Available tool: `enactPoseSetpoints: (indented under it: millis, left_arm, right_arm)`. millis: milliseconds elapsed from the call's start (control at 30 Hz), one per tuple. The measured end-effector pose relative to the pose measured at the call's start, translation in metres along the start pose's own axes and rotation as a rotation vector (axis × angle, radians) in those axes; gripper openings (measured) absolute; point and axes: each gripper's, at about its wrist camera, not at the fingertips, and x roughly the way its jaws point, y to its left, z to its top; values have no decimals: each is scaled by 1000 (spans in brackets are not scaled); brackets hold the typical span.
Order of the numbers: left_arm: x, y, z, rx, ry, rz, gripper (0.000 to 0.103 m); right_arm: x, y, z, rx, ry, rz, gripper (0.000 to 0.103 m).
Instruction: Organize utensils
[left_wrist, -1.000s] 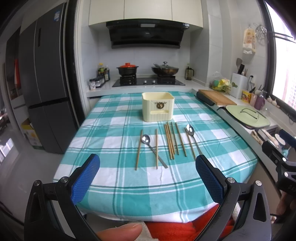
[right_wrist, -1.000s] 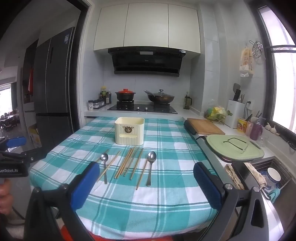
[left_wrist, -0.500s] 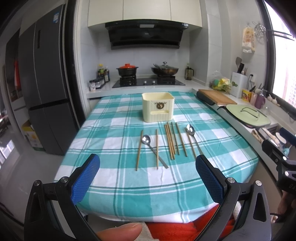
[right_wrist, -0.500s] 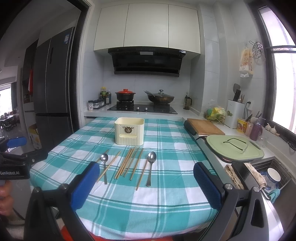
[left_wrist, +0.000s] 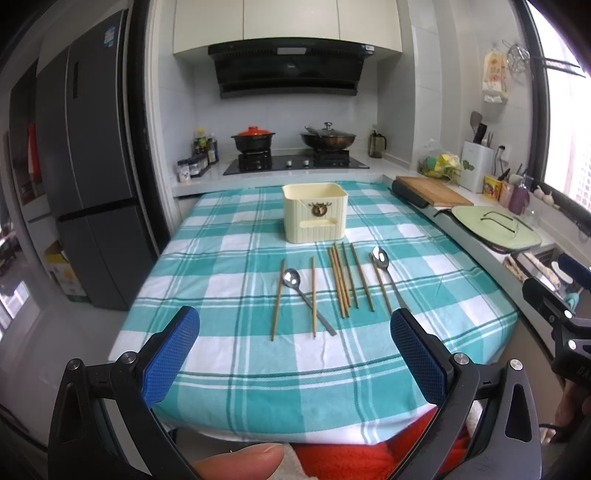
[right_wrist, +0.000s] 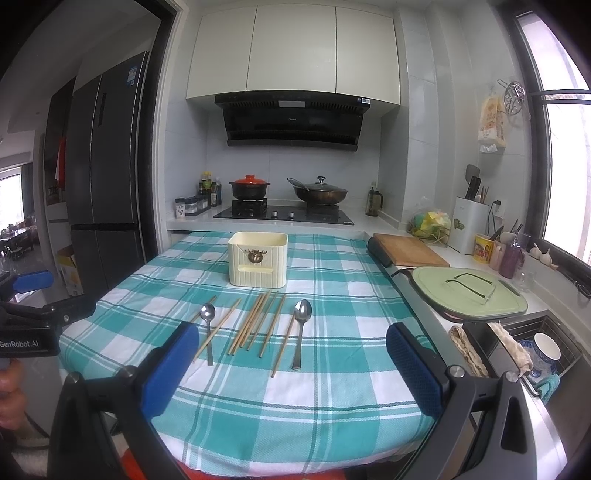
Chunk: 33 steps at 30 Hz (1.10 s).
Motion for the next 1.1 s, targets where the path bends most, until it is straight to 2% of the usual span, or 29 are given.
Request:
enactPoseSetpoints:
  millis: [1100]
  left_arm:
    - [7, -6, 1, 26, -19, -4, 103]
  right_arm:
    - [5, -7, -2, 12, 14, -2, 103]
